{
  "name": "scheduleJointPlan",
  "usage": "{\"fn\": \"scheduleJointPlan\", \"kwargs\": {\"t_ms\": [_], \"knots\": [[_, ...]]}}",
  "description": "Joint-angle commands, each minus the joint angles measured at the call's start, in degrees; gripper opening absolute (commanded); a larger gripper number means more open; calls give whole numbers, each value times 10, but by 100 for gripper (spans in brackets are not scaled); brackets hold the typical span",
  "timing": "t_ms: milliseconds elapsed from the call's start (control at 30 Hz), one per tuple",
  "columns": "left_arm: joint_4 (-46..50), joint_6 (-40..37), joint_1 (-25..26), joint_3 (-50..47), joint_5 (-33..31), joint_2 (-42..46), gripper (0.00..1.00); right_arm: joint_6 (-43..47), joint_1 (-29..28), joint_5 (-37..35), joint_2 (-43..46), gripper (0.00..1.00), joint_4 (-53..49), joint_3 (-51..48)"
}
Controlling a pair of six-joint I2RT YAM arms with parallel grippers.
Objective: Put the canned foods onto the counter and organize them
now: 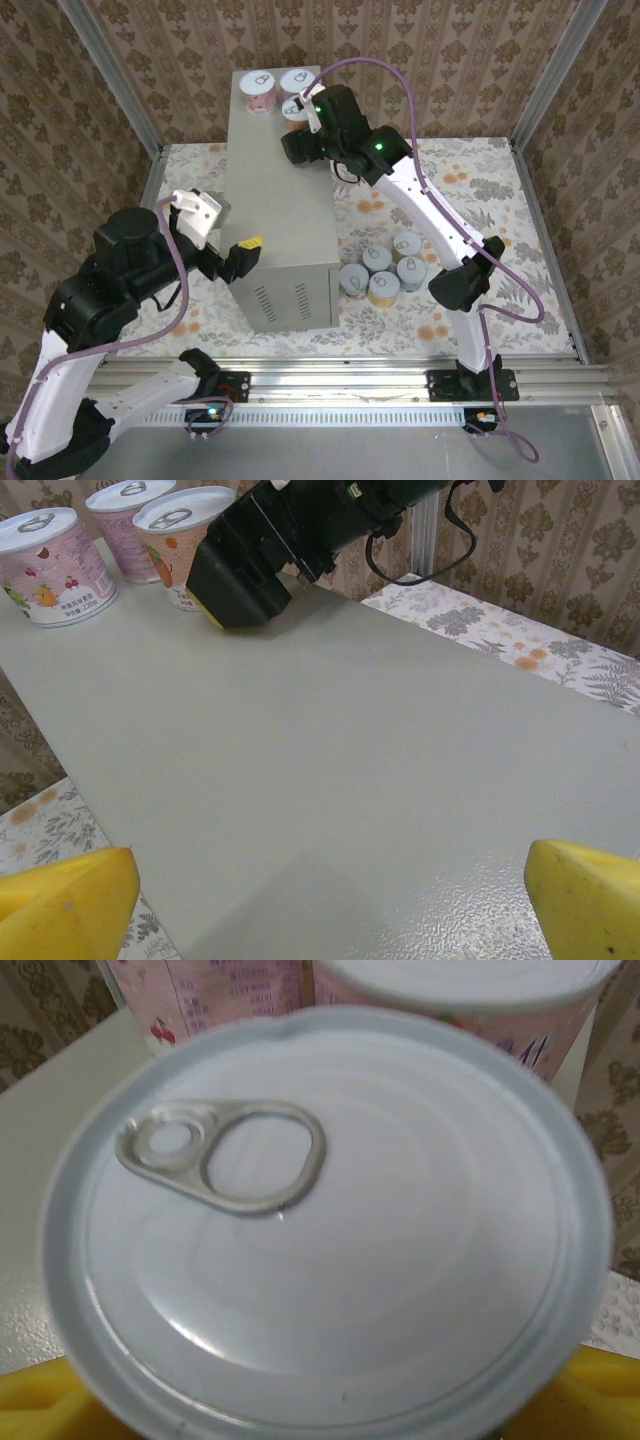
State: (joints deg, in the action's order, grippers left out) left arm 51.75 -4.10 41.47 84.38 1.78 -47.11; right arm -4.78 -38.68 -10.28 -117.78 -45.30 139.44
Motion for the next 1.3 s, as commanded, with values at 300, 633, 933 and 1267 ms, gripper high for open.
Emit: {"fn": "scheduleJointPlan", "kwargs": {"t_ms": [300,633,933,1267], "knots": [[-15,0,-5,16,16,-10,100,-31,36,8,201,100,71,-211],[-22,5,-5,23,18,-25,100,-61,113,81,223,100,98,-263],[-20,6,-6,25,17,-29,100,-65,121,103,154,100,94,-200],[-17,1,-7,21,12,-27,100,-63,123,104,93,100,69,-137]]}}
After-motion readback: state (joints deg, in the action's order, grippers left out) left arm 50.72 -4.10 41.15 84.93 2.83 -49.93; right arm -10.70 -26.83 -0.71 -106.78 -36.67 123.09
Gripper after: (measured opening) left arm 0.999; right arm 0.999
